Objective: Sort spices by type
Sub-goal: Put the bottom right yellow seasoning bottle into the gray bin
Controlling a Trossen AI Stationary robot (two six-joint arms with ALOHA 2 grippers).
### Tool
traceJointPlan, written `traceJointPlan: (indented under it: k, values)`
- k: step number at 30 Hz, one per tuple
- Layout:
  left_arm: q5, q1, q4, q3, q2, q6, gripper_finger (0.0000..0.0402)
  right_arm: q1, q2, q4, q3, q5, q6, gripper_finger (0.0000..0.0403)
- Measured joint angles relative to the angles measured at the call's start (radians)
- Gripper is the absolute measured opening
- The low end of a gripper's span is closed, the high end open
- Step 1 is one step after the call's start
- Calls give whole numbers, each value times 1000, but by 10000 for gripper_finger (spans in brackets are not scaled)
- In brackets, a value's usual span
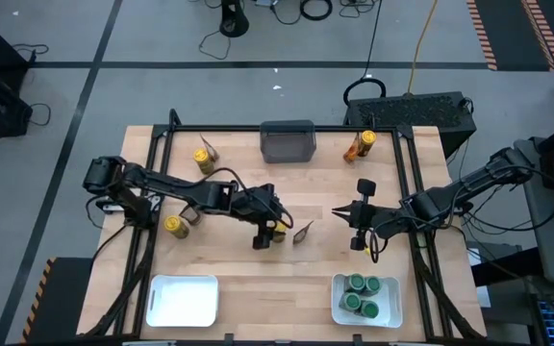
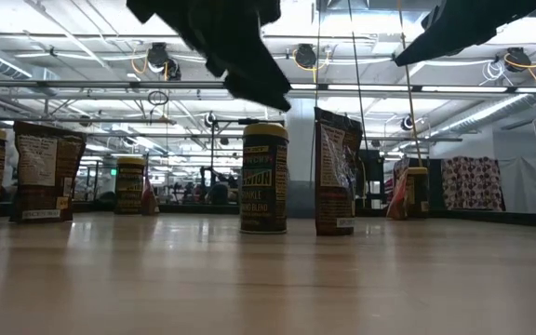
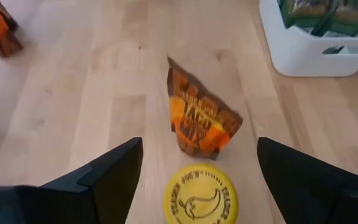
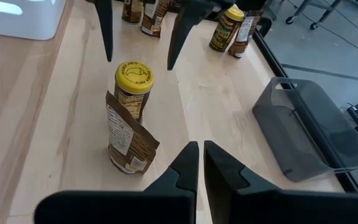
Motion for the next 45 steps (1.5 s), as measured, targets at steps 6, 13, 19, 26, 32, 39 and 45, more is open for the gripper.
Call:
traceJointPlan:
  k: [6, 13, 19, 26, 32, 39, 45]
  values:
    - [-7, 7, -25, -2, 15, 14, 321, 0, 0, -1, 0, 0, 9, 6]
    - [22, 6, -21, -2, 61, -9, 321, 0, 0, -8, 0, 0, 9, 6]
    - [22, 7, -20, -2, 114, -4, 321, 0, 0, -8, 0, 0, 6, 6]
    - [23, 6, -35, -2, 130, 0, 321, 0, 0, -12, 0, 0, 6, 6]
    - [23, 7, -50, -3, 129, -1, 321, 0, 0, -13, 0, 0, 8, 6]
    - [22, 7, -51, -3, 129, -1, 300, 0, 0, -14, 0, 0, 9, 6]
    - [20, 8, -51, -3, 129, -1, 269, 0, 0, -14, 0, 0, 9, 6]
